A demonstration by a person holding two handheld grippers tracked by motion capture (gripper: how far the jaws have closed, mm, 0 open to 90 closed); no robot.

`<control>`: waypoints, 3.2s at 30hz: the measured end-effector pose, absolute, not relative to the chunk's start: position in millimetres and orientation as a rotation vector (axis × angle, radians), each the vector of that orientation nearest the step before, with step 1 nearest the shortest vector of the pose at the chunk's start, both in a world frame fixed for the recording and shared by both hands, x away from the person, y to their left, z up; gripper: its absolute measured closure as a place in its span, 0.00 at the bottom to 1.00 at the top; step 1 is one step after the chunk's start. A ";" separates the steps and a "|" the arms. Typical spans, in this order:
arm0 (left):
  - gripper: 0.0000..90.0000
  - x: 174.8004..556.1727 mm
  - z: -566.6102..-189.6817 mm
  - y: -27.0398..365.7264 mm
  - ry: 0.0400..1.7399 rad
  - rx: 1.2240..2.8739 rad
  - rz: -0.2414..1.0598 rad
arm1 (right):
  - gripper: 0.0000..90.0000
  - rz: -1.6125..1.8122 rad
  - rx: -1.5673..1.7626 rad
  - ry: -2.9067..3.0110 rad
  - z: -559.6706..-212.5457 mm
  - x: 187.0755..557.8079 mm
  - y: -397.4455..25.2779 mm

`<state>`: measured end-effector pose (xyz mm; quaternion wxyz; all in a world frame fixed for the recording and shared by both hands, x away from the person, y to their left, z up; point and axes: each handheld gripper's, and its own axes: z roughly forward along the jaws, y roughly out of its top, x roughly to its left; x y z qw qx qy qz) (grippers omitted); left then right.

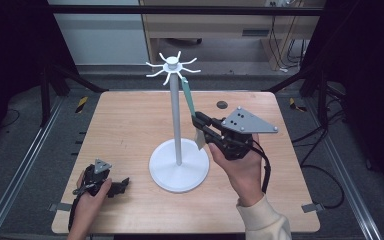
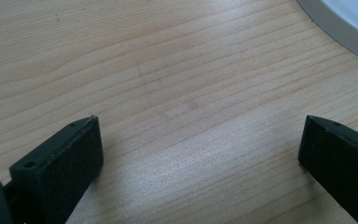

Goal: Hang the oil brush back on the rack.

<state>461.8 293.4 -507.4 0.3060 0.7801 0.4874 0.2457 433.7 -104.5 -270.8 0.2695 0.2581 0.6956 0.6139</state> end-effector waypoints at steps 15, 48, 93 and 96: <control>0.00 461.9 -507.3 293.5 1.290 2.065 0.650 | 0.86 1.665 0.699 1.891 -270.6 436.3 -101.9; 0.00 461.8 -507.3 293.5 1.290 2.065 0.650 | 0.25 1.289 1.039 1.836 -338.9 457.4 -171.2; 0.01 462.1 -506.6 294.9 1.274 2.044 0.632 | 0.07 1.089 1.300 1.924 -427.6 481.5 -211.9; 0.02 461.7 -505.2 295.5 1.268 2.019 0.638 | 0.07 1.078 1.311 1.935 -433.6 483.3 -212.3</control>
